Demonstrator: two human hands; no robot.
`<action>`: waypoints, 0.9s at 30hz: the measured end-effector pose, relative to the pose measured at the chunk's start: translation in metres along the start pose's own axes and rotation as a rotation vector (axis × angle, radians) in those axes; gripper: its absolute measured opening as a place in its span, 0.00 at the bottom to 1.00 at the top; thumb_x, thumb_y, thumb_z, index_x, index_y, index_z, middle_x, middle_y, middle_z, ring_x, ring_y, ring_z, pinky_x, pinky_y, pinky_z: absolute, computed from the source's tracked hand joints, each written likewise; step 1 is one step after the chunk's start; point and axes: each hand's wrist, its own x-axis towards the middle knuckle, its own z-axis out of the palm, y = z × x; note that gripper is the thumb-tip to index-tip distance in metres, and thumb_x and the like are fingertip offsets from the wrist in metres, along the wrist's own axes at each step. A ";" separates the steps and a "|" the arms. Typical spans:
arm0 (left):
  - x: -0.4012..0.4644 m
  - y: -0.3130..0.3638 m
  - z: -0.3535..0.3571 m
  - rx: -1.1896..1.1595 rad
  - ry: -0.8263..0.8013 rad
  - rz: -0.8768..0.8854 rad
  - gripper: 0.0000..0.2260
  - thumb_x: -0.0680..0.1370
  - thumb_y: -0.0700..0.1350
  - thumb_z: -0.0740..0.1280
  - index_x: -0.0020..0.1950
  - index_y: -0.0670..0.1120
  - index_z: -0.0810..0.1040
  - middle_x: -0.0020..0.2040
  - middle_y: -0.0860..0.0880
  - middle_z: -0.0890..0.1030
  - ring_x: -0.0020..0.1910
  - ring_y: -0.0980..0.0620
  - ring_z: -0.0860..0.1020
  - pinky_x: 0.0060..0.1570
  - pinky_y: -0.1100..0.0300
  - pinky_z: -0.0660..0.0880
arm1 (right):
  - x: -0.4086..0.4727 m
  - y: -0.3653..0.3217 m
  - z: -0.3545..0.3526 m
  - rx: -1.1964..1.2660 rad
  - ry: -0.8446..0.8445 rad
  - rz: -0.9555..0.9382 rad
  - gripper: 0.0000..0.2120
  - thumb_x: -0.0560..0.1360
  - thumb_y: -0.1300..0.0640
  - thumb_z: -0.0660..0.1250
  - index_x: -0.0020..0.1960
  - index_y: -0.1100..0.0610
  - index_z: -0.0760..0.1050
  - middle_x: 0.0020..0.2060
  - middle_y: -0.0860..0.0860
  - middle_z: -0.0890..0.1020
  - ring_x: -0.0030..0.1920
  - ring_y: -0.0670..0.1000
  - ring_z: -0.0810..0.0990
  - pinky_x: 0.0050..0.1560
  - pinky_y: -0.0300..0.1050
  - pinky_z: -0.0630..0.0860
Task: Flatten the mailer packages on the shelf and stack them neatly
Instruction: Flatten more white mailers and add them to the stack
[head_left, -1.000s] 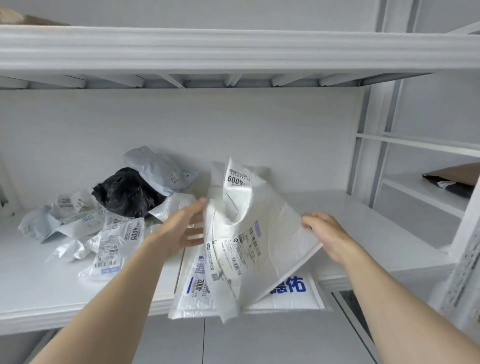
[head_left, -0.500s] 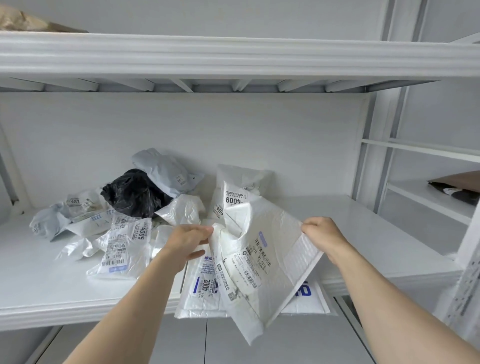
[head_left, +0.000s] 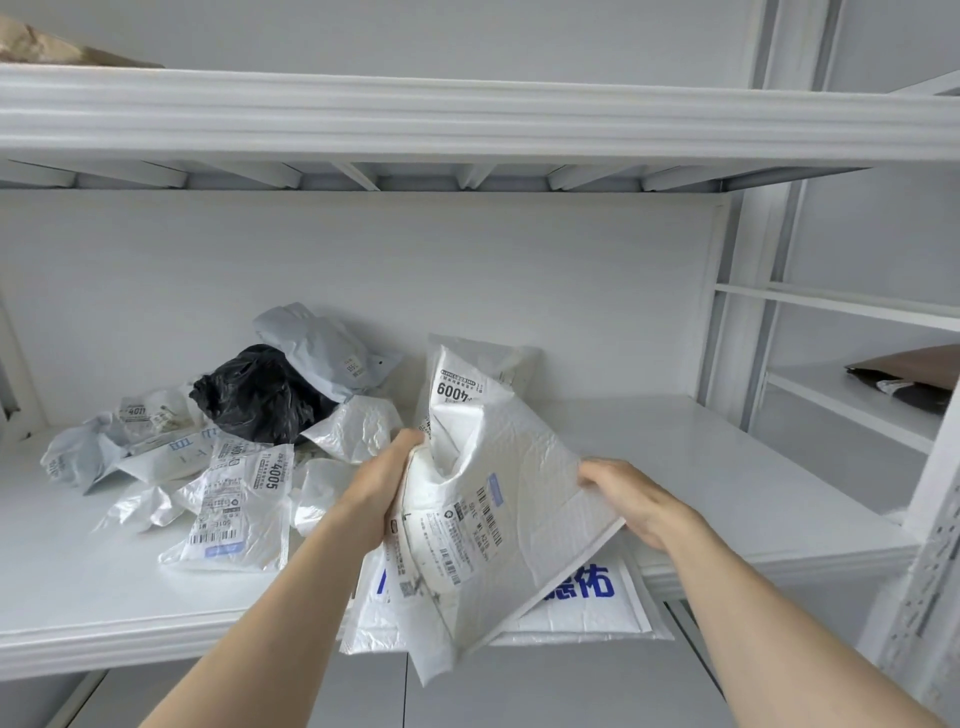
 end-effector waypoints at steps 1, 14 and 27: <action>0.001 0.003 0.001 0.004 0.037 0.007 0.28 0.66 0.62 0.68 0.55 0.41 0.82 0.42 0.42 0.83 0.39 0.44 0.81 0.40 0.52 0.75 | 0.000 -0.001 -0.002 0.023 -0.017 0.021 0.07 0.68 0.49 0.61 0.39 0.52 0.68 0.37 0.54 0.73 0.40 0.51 0.69 0.45 0.49 0.62; -0.013 0.050 -0.017 0.105 0.131 0.120 0.08 0.78 0.44 0.64 0.43 0.42 0.79 0.32 0.45 0.80 0.28 0.49 0.78 0.33 0.58 0.72 | 0.008 -0.095 -0.011 -0.321 0.091 -0.163 0.46 0.67 0.19 0.44 0.67 0.47 0.75 0.66 0.49 0.77 0.68 0.53 0.73 0.72 0.54 0.63; -0.029 0.059 0.015 0.518 0.033 0.120 0.14 0.72 0.47 0.71 0.51 0.39 0.80 0.41 0.45 0.83 0.37 0.46 0.80 0.37 0.58 0.73 | 0.007 -0.092 0.001 0.026 -0.219 -0.112 0.34 0.68 0.30 0.67 0.60 0.56 0.80 0.52 0.53 0.85 0.54 0.53 0.84 0.62 0.52 0.76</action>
